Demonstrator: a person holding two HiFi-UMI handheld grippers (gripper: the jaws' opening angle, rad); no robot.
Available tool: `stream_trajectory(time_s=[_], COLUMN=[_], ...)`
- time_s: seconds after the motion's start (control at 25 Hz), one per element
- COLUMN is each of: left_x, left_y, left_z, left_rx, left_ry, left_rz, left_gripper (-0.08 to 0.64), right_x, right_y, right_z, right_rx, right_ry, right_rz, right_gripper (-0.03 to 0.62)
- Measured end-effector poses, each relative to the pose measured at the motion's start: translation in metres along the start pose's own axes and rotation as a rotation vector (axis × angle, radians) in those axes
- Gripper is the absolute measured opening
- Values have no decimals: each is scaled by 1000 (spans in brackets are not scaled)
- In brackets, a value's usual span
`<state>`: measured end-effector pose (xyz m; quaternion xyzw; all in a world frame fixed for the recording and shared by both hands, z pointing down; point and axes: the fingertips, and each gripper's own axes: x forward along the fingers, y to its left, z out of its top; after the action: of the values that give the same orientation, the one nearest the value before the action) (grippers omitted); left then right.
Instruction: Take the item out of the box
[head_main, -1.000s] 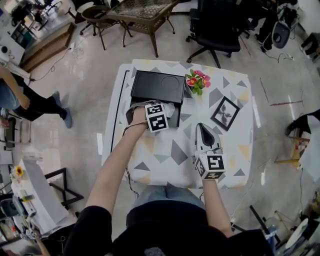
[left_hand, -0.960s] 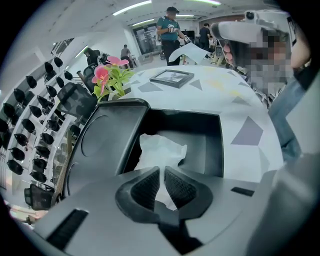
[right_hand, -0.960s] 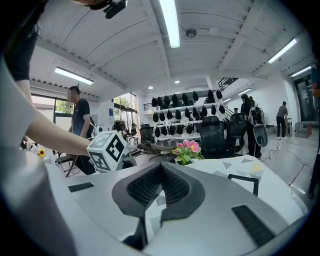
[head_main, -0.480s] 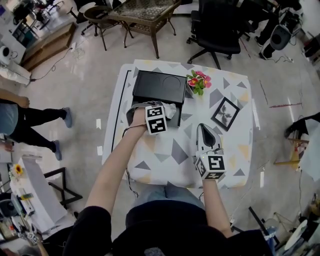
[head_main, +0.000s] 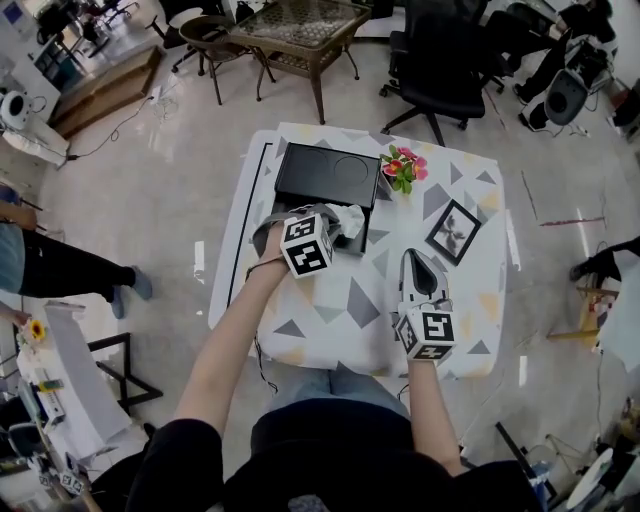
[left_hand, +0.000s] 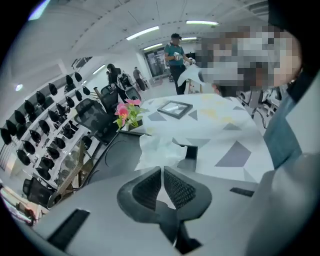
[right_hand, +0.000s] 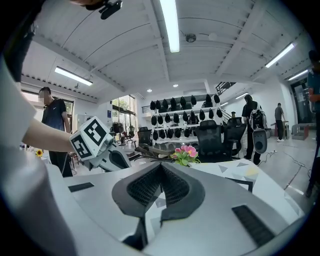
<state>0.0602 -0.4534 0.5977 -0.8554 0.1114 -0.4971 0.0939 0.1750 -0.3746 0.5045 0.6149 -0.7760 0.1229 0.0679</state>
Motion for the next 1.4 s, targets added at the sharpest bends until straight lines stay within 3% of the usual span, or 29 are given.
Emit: stream_trajectory(time_s=[0.36,0.72,1.0,1.4], left_x=[-78,-145,-173,-175], left_y=[20,25,11,-4], left_z=[42,41,29,17], left_rx=[-282,-557,-575,-590], left_ry=[-367,-648,-734,-735], left_rz=[192,452,600,619], left_gripper=[34,34,34,34], right_x=[-12,-21,-29,-30], right_y=[-6,-6,-5,1], right_z=[14,33,48,50], right_rx=[-13,-33,-67,-96], right_ry=[-45,-105,-154,-163], right_rz=[-25,-28,-32,-15], right_gripper=[3,3,3,2])
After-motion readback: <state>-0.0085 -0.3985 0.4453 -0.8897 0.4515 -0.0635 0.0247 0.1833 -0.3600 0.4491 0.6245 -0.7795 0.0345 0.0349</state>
